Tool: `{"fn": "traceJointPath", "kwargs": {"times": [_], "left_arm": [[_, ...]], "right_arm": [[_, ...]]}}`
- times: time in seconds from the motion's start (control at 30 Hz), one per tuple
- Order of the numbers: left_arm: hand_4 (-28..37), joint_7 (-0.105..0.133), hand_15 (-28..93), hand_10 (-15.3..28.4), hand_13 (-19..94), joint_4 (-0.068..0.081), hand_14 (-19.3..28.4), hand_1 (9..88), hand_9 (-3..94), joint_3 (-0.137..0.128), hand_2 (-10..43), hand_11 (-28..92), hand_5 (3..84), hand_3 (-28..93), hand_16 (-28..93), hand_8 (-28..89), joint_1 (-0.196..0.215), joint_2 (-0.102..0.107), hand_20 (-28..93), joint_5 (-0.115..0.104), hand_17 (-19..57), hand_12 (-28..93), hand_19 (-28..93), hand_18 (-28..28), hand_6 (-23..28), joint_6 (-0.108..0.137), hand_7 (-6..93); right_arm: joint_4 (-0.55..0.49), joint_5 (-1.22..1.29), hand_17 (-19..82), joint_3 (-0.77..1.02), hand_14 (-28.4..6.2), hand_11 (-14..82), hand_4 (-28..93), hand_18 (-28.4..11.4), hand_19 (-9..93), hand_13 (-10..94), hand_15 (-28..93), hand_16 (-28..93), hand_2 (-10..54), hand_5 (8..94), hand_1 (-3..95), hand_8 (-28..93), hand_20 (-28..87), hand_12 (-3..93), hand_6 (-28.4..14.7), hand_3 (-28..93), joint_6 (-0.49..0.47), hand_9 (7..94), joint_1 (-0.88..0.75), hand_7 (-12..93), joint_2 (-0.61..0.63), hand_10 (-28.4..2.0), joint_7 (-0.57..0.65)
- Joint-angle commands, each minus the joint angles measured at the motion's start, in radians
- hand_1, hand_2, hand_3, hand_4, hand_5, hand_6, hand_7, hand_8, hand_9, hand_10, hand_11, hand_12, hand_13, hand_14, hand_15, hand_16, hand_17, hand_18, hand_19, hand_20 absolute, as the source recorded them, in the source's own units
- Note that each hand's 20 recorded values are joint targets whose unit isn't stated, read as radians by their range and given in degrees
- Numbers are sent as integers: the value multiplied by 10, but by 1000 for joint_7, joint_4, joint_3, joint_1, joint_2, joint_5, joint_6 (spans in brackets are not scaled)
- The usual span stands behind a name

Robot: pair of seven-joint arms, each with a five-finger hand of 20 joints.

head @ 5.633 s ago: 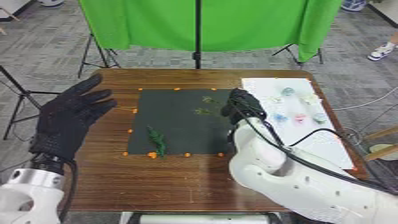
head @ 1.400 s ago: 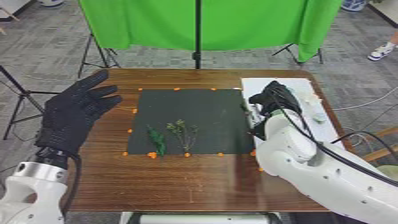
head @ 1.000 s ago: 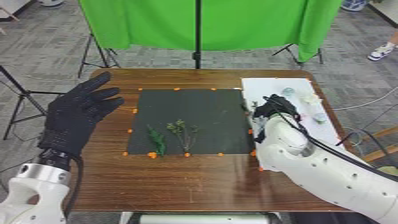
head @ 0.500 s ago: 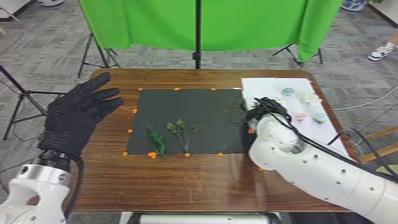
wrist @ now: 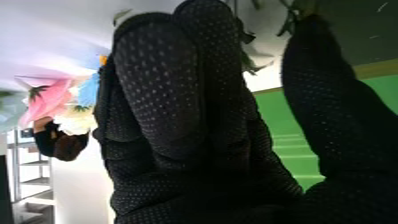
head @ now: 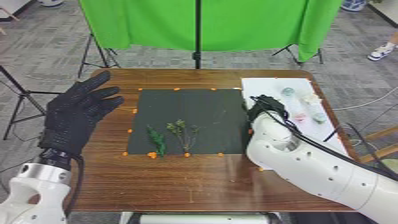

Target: Arrange flowers

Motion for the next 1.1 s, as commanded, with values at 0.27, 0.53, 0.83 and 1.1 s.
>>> {"fn": "traceJointPath", "kwargs": {"times": [0.27,0.53,0.83,1.1], "left_arm": [[-278,-7,598,223,257,3,284,199,346,-1,96,306,370,769,-125,-103,15,-14,136,-2,-98,118,563,253,100,7,164],[-276,-12,599,223,258,2,284,200,346,0,96,307,371,769,-125,-102,16,-17,137,-2,-98,118,562,253,100,9,162],[-274,-18,600,222,258,-3,284,202,346,-6,95,307,371,769,-125,-101,27,-22,137,0,-97,118,563,253,100,15,162],[-271,-10,600,223,258,-6,284,203,347,-7,95,306,370,769,-125,-101,39,-22,137,0,-97,117,563,252,100,17,162]], "right_arm": [[43,-33,479,-72,-39,317,-283,-198,932,909,542,215,-95,878,541,65,38,180,8,639,33,937,-79,192,-7,-88,-16],[34,-103,466,-88,-43,368,-277,-202,932,895,595,220,-95,870,510,141,100,186,-13,718,120,937,-70,240,33,-86,-20],[13,-162,461,-84,-52,400,-248,-207,932,892,628,217,-95,881,502,164,133,184,-18,727,204,937,-57,245,58,-91,-9],[-17,-204,461,-97,-57,420,-234,-209,932,896,636,216,-95,891,503,175,150,176,-22,728,251,937,-21,239,75,-95,-6]]}}
